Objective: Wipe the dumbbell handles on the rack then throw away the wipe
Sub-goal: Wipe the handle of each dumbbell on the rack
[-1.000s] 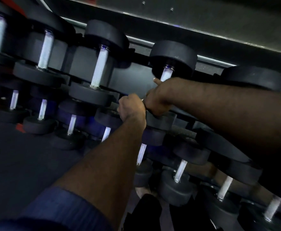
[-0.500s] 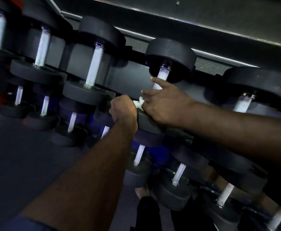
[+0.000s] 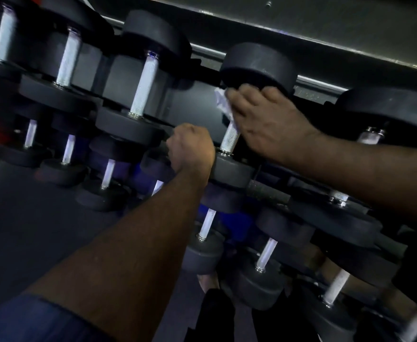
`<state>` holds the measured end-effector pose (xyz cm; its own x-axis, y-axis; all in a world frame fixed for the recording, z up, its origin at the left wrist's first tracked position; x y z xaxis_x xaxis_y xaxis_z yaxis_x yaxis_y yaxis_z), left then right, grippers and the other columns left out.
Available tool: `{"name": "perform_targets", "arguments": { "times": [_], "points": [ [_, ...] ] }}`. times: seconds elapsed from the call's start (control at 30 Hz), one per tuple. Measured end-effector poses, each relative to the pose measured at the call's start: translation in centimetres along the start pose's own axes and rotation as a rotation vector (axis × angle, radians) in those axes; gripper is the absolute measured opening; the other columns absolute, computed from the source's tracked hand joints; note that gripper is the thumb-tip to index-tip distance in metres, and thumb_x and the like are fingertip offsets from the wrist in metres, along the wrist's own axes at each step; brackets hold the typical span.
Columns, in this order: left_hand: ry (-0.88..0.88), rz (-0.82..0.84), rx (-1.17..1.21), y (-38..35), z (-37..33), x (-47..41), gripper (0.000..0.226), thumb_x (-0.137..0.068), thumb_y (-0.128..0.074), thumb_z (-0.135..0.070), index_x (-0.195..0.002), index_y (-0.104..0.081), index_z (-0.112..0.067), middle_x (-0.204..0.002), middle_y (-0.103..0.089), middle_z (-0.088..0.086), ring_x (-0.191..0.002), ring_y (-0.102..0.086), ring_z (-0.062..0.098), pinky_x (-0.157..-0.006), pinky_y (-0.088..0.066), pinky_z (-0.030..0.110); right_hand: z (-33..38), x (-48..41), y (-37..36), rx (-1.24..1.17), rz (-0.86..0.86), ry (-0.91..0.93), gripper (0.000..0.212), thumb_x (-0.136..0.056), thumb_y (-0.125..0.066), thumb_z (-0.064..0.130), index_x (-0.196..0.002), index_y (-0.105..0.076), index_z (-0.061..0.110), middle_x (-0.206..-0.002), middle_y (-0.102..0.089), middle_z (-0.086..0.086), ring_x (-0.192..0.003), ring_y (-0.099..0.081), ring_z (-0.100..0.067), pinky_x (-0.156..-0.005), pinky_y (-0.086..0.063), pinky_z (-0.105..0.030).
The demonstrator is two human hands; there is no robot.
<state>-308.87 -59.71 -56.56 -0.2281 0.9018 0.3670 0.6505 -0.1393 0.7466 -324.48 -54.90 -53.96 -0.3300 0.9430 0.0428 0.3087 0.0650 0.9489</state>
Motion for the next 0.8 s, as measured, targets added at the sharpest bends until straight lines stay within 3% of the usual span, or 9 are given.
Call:
{"name": "perform_targets", "arguments": {
  "times": [0.1,0.2,0.27,0.37,0.43,0.57,0.63,0.7,0.8],
  "points": [
    [-0.06,0.002,-0.011,0.3,-0.3,0.6,0.04,-0.102,-0.042,-0.021,-0.125,-0.07,-0.004,-0.13,-0.066,0.023,-0.12,-0.059,0.044,-0.094,-0.047,0.041,2.0,0.9,-0.4,-0.028,0.006,0.127,0.048,-0.1,-0.021,0.024,-0.119,-0.061,0.004,-0.133,-0.047,-0.017,-0.111,-0.049,-0.032,-0.078,-0.039,-0.042],
    [-0.061,0.024,0.012,0.5,-0.3,0.8,0.041,-0.104,-0.043,-0.027,-0.128,-0.067,-0.004,-0.135,-0.063,0.023,-0.124,-0.057,0.043,-0.097,-0.045,0.041,0.8,0.0,-0.6,-0.3,0.029,0.122,0.032,-0.101,-0.036,0.023,-0.111,-0.062,0.006,-0.119,-0.047,-0.014,-0.097,-0.057,-0.031,-0.067,-0.054,-0.045],
    [-0.052,0.04,0.022,0.5,-0.4,0.8,0.042,-0.104,-0.042,-0.026,-0.13,-0.065,-0.002,-0.138,-0.061,0.024,-0.126,-0.055,0.044,-0.1,-0.045,0.041,-0.4,-0.6,-1.2,-0.46,0.011,0.014,0.024,-0.099,-0.049,0.02,-0.116,-0.061,0.008,-0.123,-0.046,-0.014,-0.098,-0.06,-0.034,-0.073,-0.055,-0.045],
    [-0.069,0.044,-0.004,0.8,-0.5,1.0,0.04,-0.103,-0.041,-0.023,-0.129,-0.065,-0.005,-0.136,-0.062,0.023,-0.125,-0.057,0.043,-0.1,-0.046,0.042,0.6,-0.2,-1.6,-0.623,-0.096,-0.192,0.04,-0.092,-0.049,0.016,-0.131,-0.057,0.019,-0.125,-0.049,-0.012,-0.096,-0.059,-0.034,-0.075,-0.049,-0.038],
    [-0.085,0.04,-0.011,0.8,-0.6,1.0,0.039,-0.103,-0.039,-0.023,-0.127,-0.066,-0.007,-0.134,-0.063,0.021,-0.122,-0.059,0.041,-0.096,-0.047,0.04,2.4,0.2,-2.0,-0.669,-0.071,-0.072,0.046,-0.089,-0.044,0.018,-0.133,-0.057,0.023,-0.122,-0.048,-0.008,-0.097,-0.057,-0.031,-0.079,-0.052,-0.044],
    [-0.072,0.05,0.04,0.9,-0.3,0.9,0.039,-0.103,-0.039,-0.02,-0.126,-0.065,-0.002,-0.132,-0.065,0.023,-0.121,-0.06,0.041,-0.094,-0.047,0.038,1.6,0.3,-3.5,-0.749,-0.055,0.036,0.032,-0.089,-0.068,0.014,-0.12,-0.068,0.018,-0.12,-0.05,-0.007,-0.097,-0.06,-0.026,-0.086,-0.054,-0.041],
    [-0.078,0.055,0.047,1.0,-0.3,0.8,0.038,-0.102,-0.04,-0.019,-0.125,-0.065,-0.001,-0.131,-0.065,0.023,-0.121,-0.06,0.041,-0.094,-0.048,0.039,0.7,0.3,-4.1,-0.873,-0.259,-0.235,0.032,-0.083,-0.07,0.004,-0.112,-0.075,0.015,-0.115,-0.06,-0.007,-0.095,-0.063,-0.014,-0.091,-0.053,-0.027],
    [-0.077,0.06,0.043,1.0,-0.4,0.8,0.038,-0.102,-0.041,-0.018,-0.124,-0.066,-0.001,-0.131,-0.065,0.024,-0.122,-0.06,0.042,-0.095,-0.047,0.039,0.9,1.0,-4.6,-1.154,-0.47,-0.806,0.026,-0.082,-0.067,0.005,-0.099,-0.081,0.019,-0.102,-0.071,0.004,-0.087,-0.065,0.0,-0.09,-0.054,-0.021],
    [-0.066,0.069,0.065,0.9,-0.3,0.7,0.036,-0.101,-0.042,-0.018,-0.123,-0.067,-0.003,-0.132,-0.065,0.023,-0.122,-0.059,0.042,-0.096,-0.046,0.039,4.7,1.6,-4.9,-1.843,-0.266,-1.228,0.012,-0.081,-0.073,0.007,-0.09,-0.079,0.011,-0.088,-0.078,-0.004,-0.076,-0.072,-0.016,-0.077,-0.061,-0.037]
  ]
}}
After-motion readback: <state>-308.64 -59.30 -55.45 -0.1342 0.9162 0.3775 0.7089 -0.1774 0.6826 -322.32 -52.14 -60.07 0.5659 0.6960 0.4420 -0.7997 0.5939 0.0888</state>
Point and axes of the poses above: each hand's wrist, its own x-axis away from the middle knuckle, its own y-axis out of the back of the hand, z = x × y, the point moved 2 cm from there along -x, towards the middle knuckle
